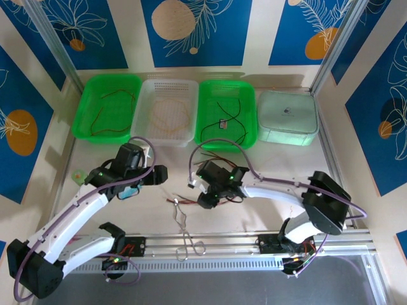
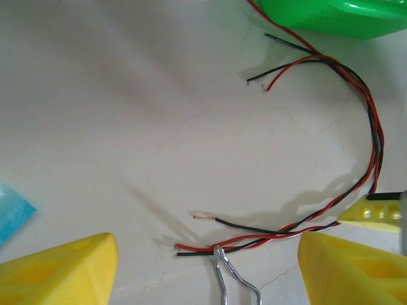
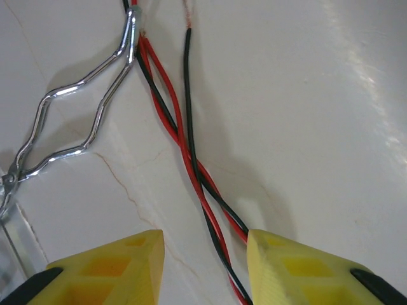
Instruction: Untangle the cables
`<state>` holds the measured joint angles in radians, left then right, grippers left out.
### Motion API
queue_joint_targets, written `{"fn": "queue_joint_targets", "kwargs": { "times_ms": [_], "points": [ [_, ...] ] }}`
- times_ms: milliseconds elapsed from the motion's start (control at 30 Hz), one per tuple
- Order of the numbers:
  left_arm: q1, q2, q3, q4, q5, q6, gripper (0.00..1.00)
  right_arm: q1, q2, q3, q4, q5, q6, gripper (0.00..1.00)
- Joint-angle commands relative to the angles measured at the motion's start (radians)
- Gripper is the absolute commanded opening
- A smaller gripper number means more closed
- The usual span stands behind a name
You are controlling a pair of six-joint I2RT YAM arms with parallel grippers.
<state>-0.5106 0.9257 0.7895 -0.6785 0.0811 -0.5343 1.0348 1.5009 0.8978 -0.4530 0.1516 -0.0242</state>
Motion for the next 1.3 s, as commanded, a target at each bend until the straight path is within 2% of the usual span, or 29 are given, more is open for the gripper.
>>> {"fn": "queue_joint_targets", "kwargs": {
  "times_ms": [0,233,700,1133,1267],
  "points": [
    [0.018,-0.031,-0.033,-0.031,-0.008,-0.037,0.73,0.031,0.051,0.018,0.015,-0.03,-0.051,0.39],
    [0.088,-0.064,-0.077,-0.028,0.035,-0.03,0.71,0.058,0.125,0.037,0.024,-0.016,-0.069,0.37],
    [0.125,-0.079,-0.085,-0.039,0.072,-0.015,0.71,0.023,0.21,0.087,-0.001,-0.001,-0.038,0.36],
    [0.13,-0.073,-0.082,-0.034,0.081,-0.014,0.71,-0.048,0.206,0.113,-0.006,-0.013,0.006,0.37],
    [0.13,-0.074,-0.081,-0.039,0.082,-0.013,0.71,-0.057,0.159,0.113,0.019,-0.047,0.022,0.36]
  ]
}}
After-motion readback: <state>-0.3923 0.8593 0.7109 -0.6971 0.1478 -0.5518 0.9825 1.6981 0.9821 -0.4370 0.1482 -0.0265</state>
